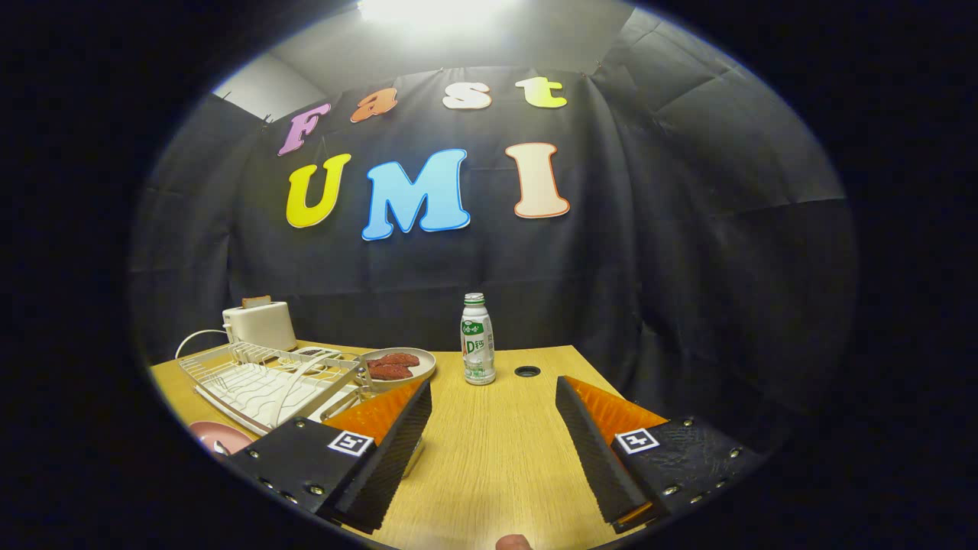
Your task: Take the plate from the dish rack, then take the spoon from the basket and place it into the plate.
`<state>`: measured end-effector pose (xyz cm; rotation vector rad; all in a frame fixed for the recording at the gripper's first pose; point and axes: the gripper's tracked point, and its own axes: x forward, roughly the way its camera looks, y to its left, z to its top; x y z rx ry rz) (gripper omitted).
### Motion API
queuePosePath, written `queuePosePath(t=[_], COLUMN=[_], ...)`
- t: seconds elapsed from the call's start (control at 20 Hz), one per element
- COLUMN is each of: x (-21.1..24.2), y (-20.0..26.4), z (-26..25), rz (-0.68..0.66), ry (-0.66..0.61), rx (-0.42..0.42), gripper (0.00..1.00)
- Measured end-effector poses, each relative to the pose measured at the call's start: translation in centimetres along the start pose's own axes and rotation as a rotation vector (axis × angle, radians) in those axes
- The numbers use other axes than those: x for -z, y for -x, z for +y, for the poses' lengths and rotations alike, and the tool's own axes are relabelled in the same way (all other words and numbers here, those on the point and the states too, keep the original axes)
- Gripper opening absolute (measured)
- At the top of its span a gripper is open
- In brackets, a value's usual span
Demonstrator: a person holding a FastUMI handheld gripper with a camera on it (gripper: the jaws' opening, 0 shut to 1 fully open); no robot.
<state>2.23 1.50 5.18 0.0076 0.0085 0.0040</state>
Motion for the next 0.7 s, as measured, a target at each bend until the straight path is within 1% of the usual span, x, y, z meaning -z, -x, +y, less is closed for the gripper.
queuePosePath(t=[0.1, 0.25, 0.45, 0.5, 0.55, 0.7], x=[1.1, 3.2, 5.7, 5.5, 5.9, 6.0], y=[-0.9, -1.4, -0.7, -0.5, -0.1, 1.1], z=[-0.3, -0.6, -0.9, -1.2, -1.3, -0.9], rz=[-0.003, 0.011, 0.056, 0.043, 0.063, 0.058], ry=[0.010, -0.013, -0.024, -0.015, -0.020, -0.004], rx=[0.002, -0.001, 0.002, 0.013, 0.012, 0.006], gripper=[1.00, 0.99, 0.99, 0.99, 1.00, 0.99])
